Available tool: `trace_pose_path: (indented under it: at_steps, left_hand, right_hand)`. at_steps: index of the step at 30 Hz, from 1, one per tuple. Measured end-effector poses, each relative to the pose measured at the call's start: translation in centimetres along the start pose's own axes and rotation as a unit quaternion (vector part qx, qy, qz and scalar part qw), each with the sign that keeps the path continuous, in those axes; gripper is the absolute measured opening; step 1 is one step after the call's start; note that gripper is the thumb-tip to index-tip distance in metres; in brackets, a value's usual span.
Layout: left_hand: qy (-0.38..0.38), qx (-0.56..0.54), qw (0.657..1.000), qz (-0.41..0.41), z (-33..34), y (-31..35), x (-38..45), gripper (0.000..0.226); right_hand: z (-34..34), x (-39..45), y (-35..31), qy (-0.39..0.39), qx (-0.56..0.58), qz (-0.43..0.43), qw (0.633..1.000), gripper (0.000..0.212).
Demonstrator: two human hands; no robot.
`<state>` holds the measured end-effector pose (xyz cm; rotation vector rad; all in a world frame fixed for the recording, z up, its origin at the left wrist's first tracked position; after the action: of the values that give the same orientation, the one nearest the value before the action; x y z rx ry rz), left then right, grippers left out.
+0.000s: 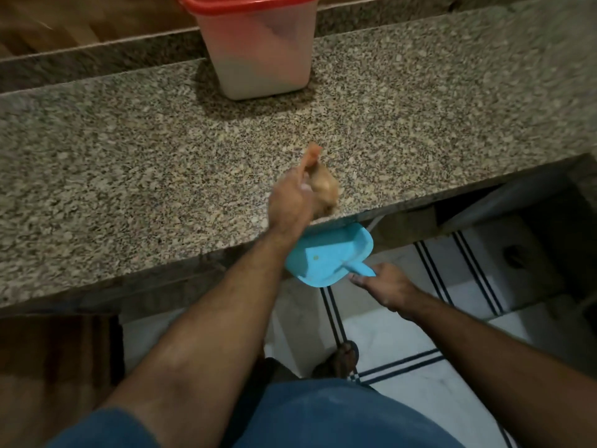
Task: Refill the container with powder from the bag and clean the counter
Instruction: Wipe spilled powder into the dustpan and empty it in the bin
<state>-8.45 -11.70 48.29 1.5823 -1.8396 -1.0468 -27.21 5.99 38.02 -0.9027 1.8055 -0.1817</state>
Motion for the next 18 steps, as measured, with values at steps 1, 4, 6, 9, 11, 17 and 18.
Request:
trace_pose_path:
  at_steps: [1, 4, 6, 9, 11, 17, 18]
  left_hand:
    - [0.025, 0.019, 0.999, 0.005, -1.7, -0.7, 0.8, 0.042]
    - [0.096, 0.163, 0.982, -0.008, -5.8, -4.0, 1.0, 0.035]
    - [0.114, 0.248, 0.958, -0.083, -5.1, -6.6, -0.4, 0.031]
    - [0.031, 0.187, 0.98, -0.058, 1.4, -6.3, -2.3, 0.036]
    - [-0.064, 0.112, 0.991, 0.039, 6.0, -2.8, -1.6, 0.035]
    - [-0.047, 0.017, 0.999, -0.012, 7.1, 2.1, 5.6, 0.022]
    - [-0.066, 0.042, 0.997, 0.021, 7.7, 2.0, 5.6, 0.02]
  right_hand:
    - [-0.3, -0.2, 0.1, 0.002, -0.001, -0.003, 1.0, 0.043]
    - [-0.9, -0.6, 0.6, 0.0, -0.011, -0.01, 1.0, 0.046]
    - [-0.9, -0.4, 0.9, -0.003, -0.007, -0.011, 1.0, 0.045]
    - [-0.3, 0.0, 1.3, -0.013, 0.023, -0.008, 1.0, 0.042]
    - [-0.1, 0.2, 1.5, -0.013, 0.035, -0.007, 0.999, 0.044]
    - [-1.4, 0.3, 2.9, -0.017, 0.014, -0.011, 1.0, 0.043]
    - [-1.7, 0.3, 3.3, -0.019, 0.011, -0.013, 1.0, 0.043]
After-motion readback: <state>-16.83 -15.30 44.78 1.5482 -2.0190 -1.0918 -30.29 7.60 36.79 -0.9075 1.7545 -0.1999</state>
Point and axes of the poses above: each hand's wrist, its own x-axis towards the middle knuckle, its own z-axis out of the palm, y = z × x, the point moved 6 cm from there along x, towards the middle knuckle, and after that the axes turned 7 degrees about -y, right-handed, at the moved point
